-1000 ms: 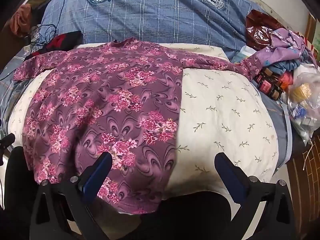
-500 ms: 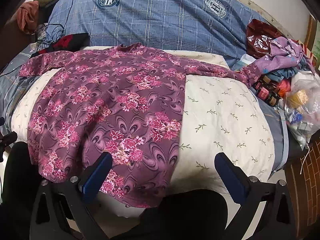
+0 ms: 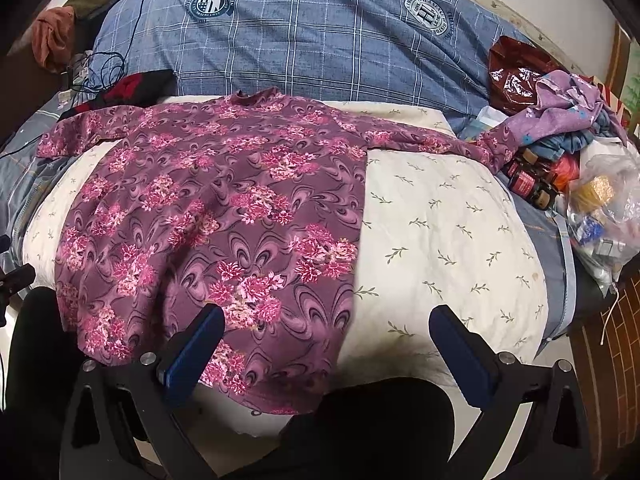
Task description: Fold small clothes
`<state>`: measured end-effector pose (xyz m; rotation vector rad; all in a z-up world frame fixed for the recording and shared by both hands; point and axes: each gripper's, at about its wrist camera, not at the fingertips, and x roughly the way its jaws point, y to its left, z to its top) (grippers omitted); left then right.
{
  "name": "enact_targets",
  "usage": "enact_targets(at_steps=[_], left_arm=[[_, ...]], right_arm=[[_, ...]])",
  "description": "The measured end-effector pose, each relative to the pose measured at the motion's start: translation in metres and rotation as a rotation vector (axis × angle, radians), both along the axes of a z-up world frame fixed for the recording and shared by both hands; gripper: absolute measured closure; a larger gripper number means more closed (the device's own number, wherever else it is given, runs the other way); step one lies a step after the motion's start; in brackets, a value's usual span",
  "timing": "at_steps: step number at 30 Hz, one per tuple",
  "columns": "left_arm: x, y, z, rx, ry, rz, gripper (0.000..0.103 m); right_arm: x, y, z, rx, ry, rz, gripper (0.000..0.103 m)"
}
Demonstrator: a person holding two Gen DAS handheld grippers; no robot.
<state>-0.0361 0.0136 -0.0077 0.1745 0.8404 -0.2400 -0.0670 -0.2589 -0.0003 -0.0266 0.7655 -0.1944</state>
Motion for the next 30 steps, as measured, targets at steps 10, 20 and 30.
enact_targets(at_steps=[10, 20, 30], left_arm=[[0.0011, -0.0038, 0.0007, 0.003, 0.0, -0.005, 0.0], [0.0041, -0.0063, -0.0016, 0.01, 0.002, -0.008, 0.0], [0.006, -0.0057, -0.0062, 0.013, 0.012, -0.004, 0.0]], right_arm=[[0.0018, -0.0005, -0.0017, 0.003, 0.007, 0.0, 0.0], [0.0056, -0.0016, -0.0048, 0.007, 0.016, -0.006, 0.0], [0.0072, -0.0026, -0.0059, 0.01, 0.017, 0.001, 0.0]])
